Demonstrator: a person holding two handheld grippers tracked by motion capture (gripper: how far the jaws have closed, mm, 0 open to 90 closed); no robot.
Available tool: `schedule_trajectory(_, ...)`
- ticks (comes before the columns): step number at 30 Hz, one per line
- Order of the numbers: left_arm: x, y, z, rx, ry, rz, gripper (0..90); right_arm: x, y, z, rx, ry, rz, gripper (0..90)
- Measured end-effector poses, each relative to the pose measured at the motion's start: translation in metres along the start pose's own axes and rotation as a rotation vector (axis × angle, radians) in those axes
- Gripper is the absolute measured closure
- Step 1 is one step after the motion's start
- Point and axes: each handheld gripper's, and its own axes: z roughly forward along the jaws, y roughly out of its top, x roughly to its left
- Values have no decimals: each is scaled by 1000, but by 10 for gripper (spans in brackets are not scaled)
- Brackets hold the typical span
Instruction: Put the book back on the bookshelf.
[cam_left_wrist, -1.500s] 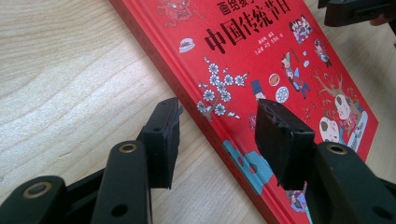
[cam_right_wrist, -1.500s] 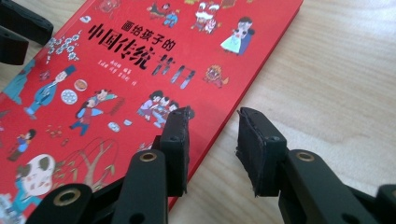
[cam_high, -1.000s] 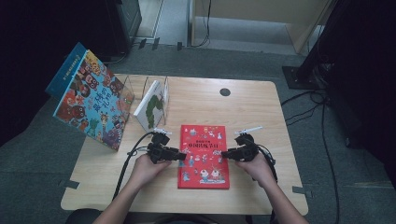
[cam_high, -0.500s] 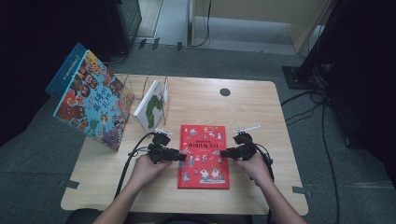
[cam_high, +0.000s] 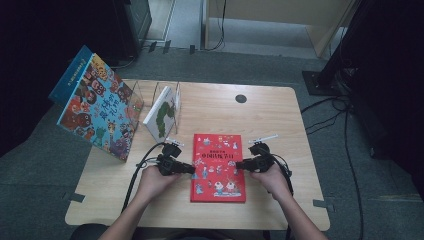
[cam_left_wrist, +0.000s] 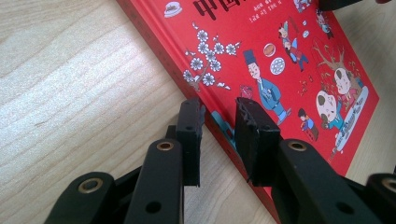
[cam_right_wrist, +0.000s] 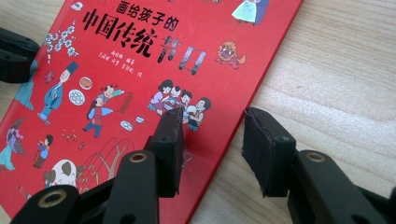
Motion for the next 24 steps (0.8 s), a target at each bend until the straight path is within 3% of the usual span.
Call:
schedule_trajectory(3, -2, -2, 1, -16, 12, -7, 725, 1, 0, 0, -1, -4, 13, 603)
schedule_trajectory(8, -3, -3, 1, -24, 21, -13, 726, -2, 1, -1, 2, 5, 77, 646)
schedule_trajectory(15, -4, -3, 1, -20, 28, -8, 725, -2, 4, -1, 37, 10, 84, 638)
schedule_trajectory(24, -2, -4, 1, -34, 12, -26, 729, -4, 8, -1, 72, 34, 166, 652)
